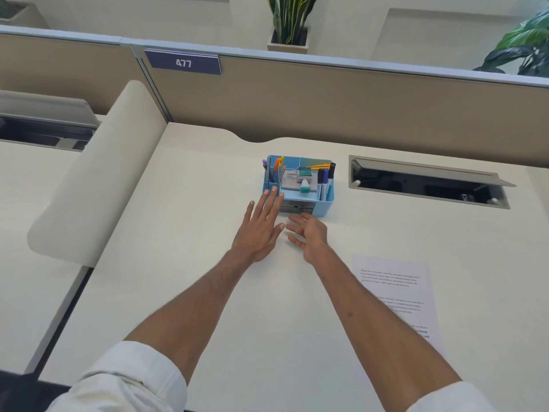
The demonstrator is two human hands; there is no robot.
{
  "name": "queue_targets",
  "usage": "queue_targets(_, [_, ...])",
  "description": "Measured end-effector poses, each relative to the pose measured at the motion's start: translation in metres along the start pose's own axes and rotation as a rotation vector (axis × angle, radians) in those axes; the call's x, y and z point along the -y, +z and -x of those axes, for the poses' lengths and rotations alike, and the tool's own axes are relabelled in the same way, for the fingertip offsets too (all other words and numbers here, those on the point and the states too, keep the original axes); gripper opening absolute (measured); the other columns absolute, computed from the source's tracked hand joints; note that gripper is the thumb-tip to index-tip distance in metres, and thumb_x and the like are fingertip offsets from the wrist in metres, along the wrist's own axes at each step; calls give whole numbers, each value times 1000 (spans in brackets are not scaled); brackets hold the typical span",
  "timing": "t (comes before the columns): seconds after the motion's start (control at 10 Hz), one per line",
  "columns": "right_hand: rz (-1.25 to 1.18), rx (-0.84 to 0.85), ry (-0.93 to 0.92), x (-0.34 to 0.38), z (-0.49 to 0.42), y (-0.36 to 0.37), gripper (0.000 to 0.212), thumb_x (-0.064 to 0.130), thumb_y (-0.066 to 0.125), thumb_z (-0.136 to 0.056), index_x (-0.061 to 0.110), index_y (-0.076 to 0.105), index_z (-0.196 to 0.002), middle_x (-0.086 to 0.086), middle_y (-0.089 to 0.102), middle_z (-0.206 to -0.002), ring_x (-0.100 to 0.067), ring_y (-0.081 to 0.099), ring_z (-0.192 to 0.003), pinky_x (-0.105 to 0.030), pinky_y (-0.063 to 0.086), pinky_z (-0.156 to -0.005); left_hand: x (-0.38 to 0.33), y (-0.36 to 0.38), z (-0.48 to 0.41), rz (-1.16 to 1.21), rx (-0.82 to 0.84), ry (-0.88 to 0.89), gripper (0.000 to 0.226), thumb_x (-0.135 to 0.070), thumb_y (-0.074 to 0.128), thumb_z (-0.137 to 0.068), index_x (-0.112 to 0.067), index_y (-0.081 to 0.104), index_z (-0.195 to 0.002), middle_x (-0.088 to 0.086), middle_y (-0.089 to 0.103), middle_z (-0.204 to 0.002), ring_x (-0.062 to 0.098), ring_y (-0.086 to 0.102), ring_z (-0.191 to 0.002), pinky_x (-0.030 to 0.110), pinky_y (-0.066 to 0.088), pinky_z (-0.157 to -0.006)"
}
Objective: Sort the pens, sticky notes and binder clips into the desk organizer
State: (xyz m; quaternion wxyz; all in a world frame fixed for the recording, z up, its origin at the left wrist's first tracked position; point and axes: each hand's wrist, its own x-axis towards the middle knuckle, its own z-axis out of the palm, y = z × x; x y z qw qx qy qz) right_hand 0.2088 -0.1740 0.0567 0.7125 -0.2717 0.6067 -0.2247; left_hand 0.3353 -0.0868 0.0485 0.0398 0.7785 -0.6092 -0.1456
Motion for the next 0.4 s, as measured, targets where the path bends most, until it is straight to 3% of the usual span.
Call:
queue_targets(0.1, [367,-27,-159,-3,7,-14,31,10,56,-103,12,67,-132,-7,77,-124,-29,74,-113,-47,59,-104,-6,-2,3,-31,-4,-14,71,-47,22,-118,-22,-18,-172,-1,-27,-179,20,-21,-168,51,-1,-139])
queue_targets(0.2, [980,-92,-499,-5,20,-41,40,12,58,-101,17,65,-140,0,71,-136,-25,66,-125,-43,53,-108,-18,-5,12,-15,-25,-19,72,-46,23,-118,-21,-18,-172,0,-27,-179,19,-20,-169,50,-1,-139])
queue_targets(0.3, [1341,-125,-774,-9,29,-72,45,20,53,-106,20,56,-150,-1,58,-152,-22,51,-140,-44,42,-116,-41,-3,22,-30,-42,-18,71,-45,22,-118,-20,-19,-171,0,-28,-179,19,-20,-169,50,0,-139])
queue_targets(0.4, [1548,-149,-828,-4,38,-105,57,35,42,-112,20,32,-166,-2,29,-174,-22,24,-161,-49,22,-130,-73,2,31,-29,-50,-6,71,-46,21,-118,-20,-19,-171,-1,-29,-179,19,-21,-168,50,0,-139])
